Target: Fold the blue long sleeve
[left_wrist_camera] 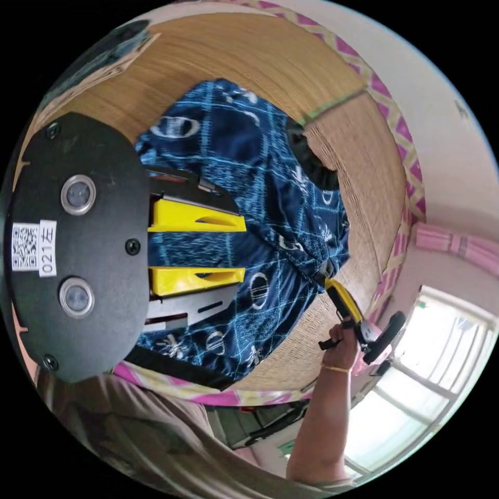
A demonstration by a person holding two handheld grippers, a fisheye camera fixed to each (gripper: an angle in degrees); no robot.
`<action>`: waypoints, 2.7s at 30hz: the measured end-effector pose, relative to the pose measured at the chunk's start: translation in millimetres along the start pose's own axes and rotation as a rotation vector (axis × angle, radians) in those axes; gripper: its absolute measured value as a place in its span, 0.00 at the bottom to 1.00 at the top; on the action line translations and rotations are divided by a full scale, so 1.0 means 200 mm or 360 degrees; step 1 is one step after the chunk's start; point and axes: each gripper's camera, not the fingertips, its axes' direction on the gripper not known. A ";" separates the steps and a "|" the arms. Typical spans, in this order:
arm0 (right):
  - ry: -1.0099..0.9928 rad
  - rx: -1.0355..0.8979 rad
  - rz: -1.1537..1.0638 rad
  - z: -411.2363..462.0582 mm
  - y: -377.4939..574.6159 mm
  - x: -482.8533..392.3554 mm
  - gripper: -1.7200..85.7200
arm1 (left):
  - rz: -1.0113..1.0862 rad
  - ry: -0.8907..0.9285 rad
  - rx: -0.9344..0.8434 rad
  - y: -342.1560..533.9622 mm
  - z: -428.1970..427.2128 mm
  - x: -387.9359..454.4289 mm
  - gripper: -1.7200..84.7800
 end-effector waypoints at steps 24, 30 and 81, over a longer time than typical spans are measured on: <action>-0.0369 0.0557 -0.0018 -0.60 0.07 -0.49 0.05 | -0.0734 -0.0256 0.0636 0.27 -0.29 0.26 0.07; -0.0339 0.0156 -0.0426 -0.18 0.01 -0.73 0.11 | -0.1088 -0.0454 0.0819 0.94 -0.70 0.12 0.07; -0.0230 0.1108 0.1672 -0.89 1.74 1.55 0.06 | -0.2403 -0.0714 0.1168 3.29 -0.70 -0.06 0.14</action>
